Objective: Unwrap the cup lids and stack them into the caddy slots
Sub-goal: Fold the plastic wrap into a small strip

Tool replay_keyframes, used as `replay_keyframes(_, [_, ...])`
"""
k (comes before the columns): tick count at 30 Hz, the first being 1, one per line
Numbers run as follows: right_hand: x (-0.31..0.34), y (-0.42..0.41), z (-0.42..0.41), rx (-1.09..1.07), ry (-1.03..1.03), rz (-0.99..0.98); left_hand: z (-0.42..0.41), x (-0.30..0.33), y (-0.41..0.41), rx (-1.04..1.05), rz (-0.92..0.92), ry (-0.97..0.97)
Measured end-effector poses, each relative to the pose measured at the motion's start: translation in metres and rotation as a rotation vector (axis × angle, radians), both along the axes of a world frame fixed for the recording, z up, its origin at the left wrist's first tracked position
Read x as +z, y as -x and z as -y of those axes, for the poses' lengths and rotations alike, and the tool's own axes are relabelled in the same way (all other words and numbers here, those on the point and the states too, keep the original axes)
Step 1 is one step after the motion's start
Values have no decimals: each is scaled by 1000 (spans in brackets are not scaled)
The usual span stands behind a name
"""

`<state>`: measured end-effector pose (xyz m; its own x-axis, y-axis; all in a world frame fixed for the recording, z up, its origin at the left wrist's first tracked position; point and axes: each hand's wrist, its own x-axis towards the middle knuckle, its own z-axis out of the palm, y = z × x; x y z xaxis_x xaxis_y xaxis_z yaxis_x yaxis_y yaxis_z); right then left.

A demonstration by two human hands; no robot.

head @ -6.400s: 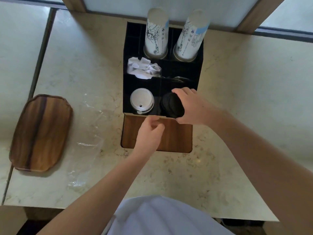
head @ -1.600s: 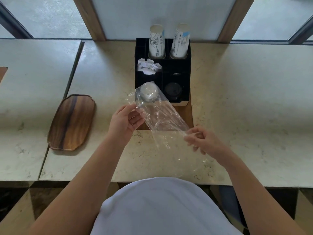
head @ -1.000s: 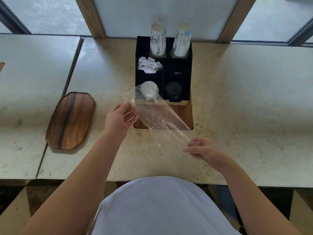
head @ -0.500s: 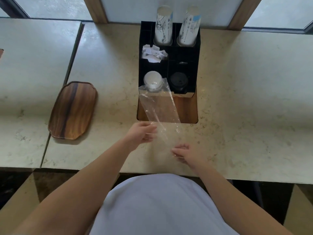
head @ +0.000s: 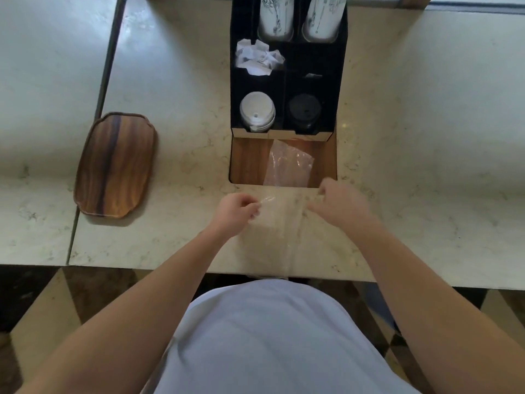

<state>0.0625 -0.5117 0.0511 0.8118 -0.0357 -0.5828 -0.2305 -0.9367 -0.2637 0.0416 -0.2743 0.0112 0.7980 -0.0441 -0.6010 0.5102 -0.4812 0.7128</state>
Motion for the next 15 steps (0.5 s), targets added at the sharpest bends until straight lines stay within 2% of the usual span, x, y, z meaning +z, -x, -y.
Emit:
replay_keyframes(2, [17, -27, -11, 278, -85, 358, 1, 8, -6, -196, 138, -102])
replay_keyframes(4, [35, -50, -27, 650, -96, 483, 2, 17, -11, -302, 224, -135])
replay_keyframes(6, [49, -71, -41, 868, -7, 353, 2, 26, -15, -350, 278, -137])
replay_keyframes(8, [56, -86, -48, 964, 97, 200, 2, 32, -18, -369, 305, -142])
replay_keyframes(10, [58, -96, -50, 963, 133, 111, -1, 36, -19, -397, 320, -173])
replay_keyframes(15, [55, -102, -42, 896, 76, -26, -7, 37, -15, -472, 341, -205])
